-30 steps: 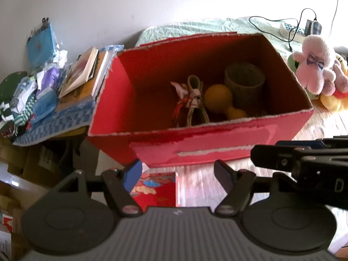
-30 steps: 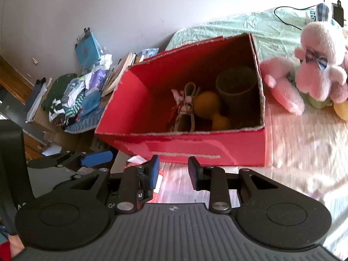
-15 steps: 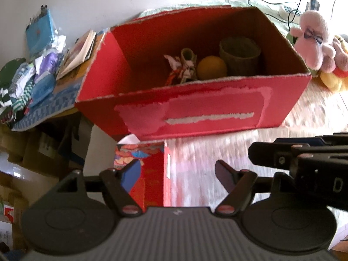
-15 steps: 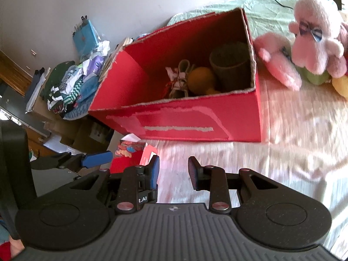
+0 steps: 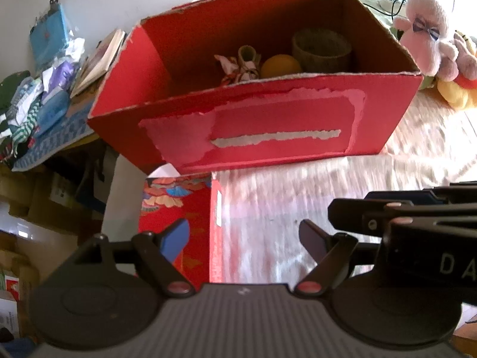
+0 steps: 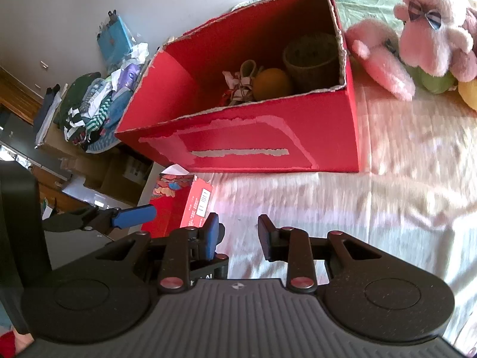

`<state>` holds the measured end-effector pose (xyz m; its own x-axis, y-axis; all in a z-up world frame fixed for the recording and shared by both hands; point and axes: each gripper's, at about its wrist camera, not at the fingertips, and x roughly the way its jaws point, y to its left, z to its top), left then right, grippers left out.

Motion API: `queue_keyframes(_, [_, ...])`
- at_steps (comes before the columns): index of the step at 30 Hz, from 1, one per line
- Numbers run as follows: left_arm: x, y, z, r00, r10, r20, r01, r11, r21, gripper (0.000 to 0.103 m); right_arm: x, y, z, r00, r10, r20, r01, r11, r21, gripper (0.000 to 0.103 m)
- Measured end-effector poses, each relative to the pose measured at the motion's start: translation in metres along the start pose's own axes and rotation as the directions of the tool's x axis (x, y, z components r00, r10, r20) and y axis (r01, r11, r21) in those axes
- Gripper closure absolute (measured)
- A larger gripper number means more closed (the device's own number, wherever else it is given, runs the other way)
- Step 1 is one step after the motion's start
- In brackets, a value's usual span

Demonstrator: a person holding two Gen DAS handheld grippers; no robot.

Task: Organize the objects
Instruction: 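Lower the right gripper toward the red printed gift box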

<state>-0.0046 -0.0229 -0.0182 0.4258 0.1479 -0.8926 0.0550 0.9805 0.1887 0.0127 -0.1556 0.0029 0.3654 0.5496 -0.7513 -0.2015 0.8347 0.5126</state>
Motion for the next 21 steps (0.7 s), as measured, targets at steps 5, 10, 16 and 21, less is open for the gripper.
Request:
queue_keyframes(5, [0.002,-0.002,-0.001,1.000,-0.001,-0.008,0.001,1.000,0.002,0.018,0.002,-0.003,0.000,1.000,-0.002,-0.009,0.002,1.000,0.009,0.072])
queue_keyframes(10, [0.006,-0.001,-0.001,1.000,0.001,-0.016,-0.001,1.000,0.002,0.017,0.006,-0.005,0.001,1.000,-0.005,-0.014,0.005,1.000,0.018,0.072])
queue_keyframes(16, [0.011,0.005,-0.003,1.000,0.008,-0.030,-0.008,1.000,-0.002,0.016,0.014,-0.005,0.001,0.999,-0.004,-0.034,0.005,1.000,0.023,0.071])
queue_keyframes(21, [0.015,0.015,-0.004,0.999,0.017,-0.042,-0.018,1.000,-0.016,0.014,0.024,0.000,0.002,0.998,0.005,-0.057,-0.003,1.000,0.025,0.071])
